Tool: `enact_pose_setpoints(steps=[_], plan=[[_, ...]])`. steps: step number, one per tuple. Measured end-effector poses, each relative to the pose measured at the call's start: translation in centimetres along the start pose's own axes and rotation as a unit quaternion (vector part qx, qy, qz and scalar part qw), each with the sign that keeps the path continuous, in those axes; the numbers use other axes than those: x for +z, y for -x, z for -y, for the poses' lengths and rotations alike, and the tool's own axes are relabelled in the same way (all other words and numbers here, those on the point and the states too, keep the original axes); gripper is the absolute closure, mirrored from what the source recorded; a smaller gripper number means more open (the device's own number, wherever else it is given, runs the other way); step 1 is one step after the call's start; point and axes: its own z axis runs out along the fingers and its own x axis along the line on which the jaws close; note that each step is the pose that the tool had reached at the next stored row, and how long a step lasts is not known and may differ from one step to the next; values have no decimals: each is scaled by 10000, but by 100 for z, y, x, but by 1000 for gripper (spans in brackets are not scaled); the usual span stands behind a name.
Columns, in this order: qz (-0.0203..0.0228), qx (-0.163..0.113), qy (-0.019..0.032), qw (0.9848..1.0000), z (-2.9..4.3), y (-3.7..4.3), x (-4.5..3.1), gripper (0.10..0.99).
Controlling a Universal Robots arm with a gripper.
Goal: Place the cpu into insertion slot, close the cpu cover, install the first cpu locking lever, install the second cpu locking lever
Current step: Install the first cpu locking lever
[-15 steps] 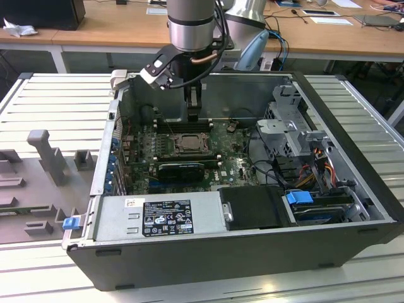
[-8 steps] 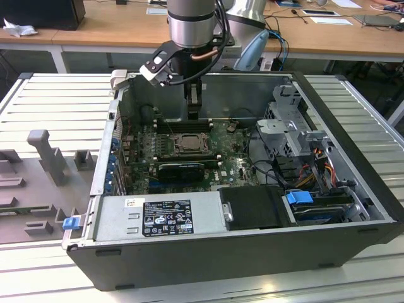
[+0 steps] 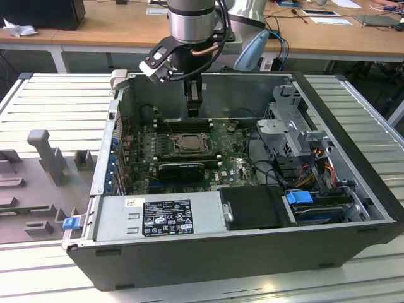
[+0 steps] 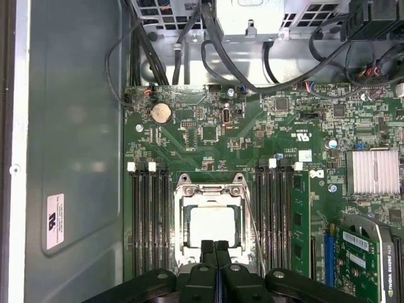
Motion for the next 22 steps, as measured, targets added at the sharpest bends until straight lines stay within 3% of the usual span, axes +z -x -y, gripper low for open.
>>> enact_pose_setpoints(steps=[22], plan=[[0,0,0,10000,-12,-6,-190,980]])
